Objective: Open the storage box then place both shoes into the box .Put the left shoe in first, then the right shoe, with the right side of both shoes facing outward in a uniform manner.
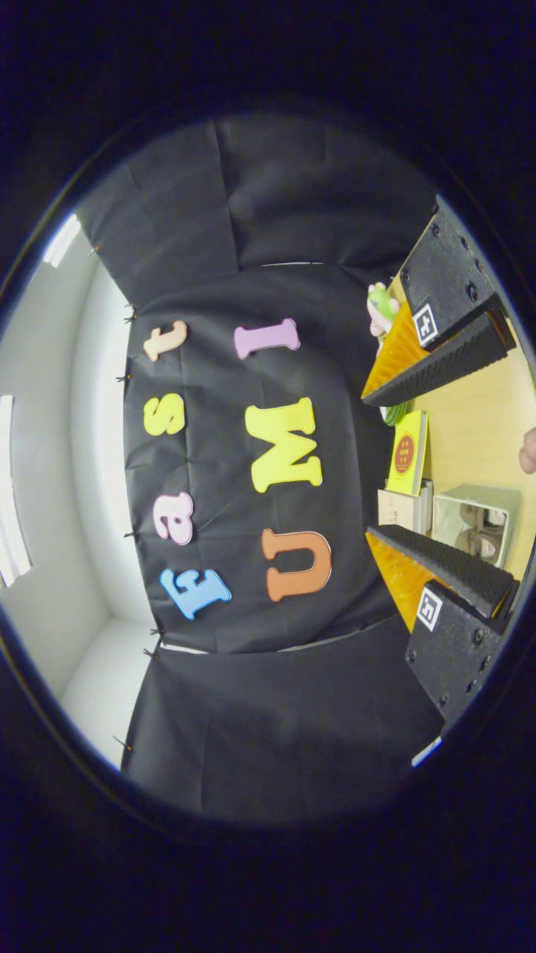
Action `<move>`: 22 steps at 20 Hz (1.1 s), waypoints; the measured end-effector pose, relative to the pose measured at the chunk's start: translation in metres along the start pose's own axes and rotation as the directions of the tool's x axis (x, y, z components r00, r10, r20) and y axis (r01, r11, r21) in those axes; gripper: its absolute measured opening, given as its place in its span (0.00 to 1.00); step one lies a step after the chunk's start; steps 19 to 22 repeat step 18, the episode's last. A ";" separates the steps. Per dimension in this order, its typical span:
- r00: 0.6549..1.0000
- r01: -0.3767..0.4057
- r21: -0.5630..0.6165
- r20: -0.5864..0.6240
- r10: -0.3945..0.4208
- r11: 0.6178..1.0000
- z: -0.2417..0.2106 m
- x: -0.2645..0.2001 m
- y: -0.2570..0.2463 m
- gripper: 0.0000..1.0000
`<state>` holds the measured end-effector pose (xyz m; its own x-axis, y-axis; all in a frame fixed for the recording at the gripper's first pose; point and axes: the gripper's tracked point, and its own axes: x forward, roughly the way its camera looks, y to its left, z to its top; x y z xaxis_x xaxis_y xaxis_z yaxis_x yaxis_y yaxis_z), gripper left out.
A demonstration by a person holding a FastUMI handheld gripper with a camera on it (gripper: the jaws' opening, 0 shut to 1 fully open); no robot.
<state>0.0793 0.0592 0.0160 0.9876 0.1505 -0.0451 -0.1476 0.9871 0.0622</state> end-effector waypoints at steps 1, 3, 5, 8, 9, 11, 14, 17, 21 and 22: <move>1.000 0.014 -0.027 0.021 -0.013 1.000 -0.004 -0.002 -0.003 1.00; 0.999 0.032 -0.047 0.025 -0.031 0.998 -0.018 -0.016 -0.011 1.00; 0.997 0.048 -0.069 0.056 -0.044 0.996 -0.026 -0.017 -0.015 1.00; 0.992 0.096 -0.071 0.093 -0.089 0.993 -0.040 -0.017 -0.020 1.00; 0.991 0.094 -0.069 0.099 -0.087 0.993 -0.045 -0.016 -0.017 1.00; 0.993 0.091 -0.073 0.082 -0.085 0.993 -0.060 -0.015 -0.012 1.00; 0.997 0.073 -0.067 0.038 -0.071 0.995 -0.079 -0.014 -0.008 1.00; 0.996 0.084 -0.039 0.032 -0.083 0.996 -0.087 -0.018 -0.015 1.00; 0.996 0.087 -0.033 0.030 -0.086 0.996 -0.088 -0.019 -0.017 1.00; 0.996 0.087 -0.033 0.030 -0.086 0.996 -0.088 -0.019 -0.017 1.00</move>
